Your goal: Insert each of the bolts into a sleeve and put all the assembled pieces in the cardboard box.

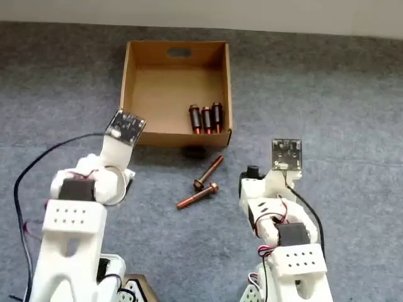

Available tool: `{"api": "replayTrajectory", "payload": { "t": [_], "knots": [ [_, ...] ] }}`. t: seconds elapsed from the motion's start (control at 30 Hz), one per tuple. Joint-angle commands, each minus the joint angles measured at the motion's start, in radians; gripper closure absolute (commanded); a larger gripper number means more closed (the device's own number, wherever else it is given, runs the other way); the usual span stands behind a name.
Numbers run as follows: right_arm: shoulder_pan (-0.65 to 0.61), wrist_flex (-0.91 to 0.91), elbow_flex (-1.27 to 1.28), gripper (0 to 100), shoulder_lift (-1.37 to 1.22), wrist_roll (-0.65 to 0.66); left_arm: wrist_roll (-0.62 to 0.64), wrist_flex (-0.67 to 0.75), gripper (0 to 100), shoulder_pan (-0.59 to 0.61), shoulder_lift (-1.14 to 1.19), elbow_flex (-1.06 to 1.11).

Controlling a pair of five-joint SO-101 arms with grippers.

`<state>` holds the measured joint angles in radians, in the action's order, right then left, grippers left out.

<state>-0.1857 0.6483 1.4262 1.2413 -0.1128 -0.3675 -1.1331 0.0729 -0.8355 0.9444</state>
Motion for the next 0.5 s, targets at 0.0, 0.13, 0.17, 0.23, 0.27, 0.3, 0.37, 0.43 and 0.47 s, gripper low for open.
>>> {"api": "replayTrajectory", "payload": {
  "t": [0.0,0.13,0.17,0.23,0.27,0.3,0.37,0.43,0.47],
  "knots": [
    [0.073,-0.018,-0.007,99.3,0.085,-0.012,-0.009,-0.002,91,-0.031,0.111,-0.119],
    [0.140,-0.016,0.028,99.3,0.134,-0.015,-0.009,-0.006,91,-0.170,0.128,-0.145],
    [0.147,-0.016,0.038,99.3,0.142,-0.017,-0.009,-0.008,91,-0.219,0.128,-0.145],
    [0.165,-0.016,0.053,99.3,0.157,-0.018,-0.009,-0.005,91,-0.315,0.134,-0.142],
    [0.179,-0.016,0.059,99.3,0.165,-0.020,-0.009,-0.003,91,-0.363,0.136,-0.142],
    [0.200,-0.016,0.064,99.3,0.173,-0.020,-0.009,-0.003,91,-0.403,0.136,-0.142],
    [0.248,-0.013,0.068,99.3,0.188,-0.021,-0.009,-0.002,91,-0.475,0.137,-0.143],
    [0.288,0.004,0.070,99.3,0.203,-0.029,-0.009,-0.002,91,-0.539,0.139,-0.142],
    [0.297,0.005,0.071,99.3,0.211,-0.049,-0.009,-0.002,91,-0.567,0.139,-0.142]
  ]
}}
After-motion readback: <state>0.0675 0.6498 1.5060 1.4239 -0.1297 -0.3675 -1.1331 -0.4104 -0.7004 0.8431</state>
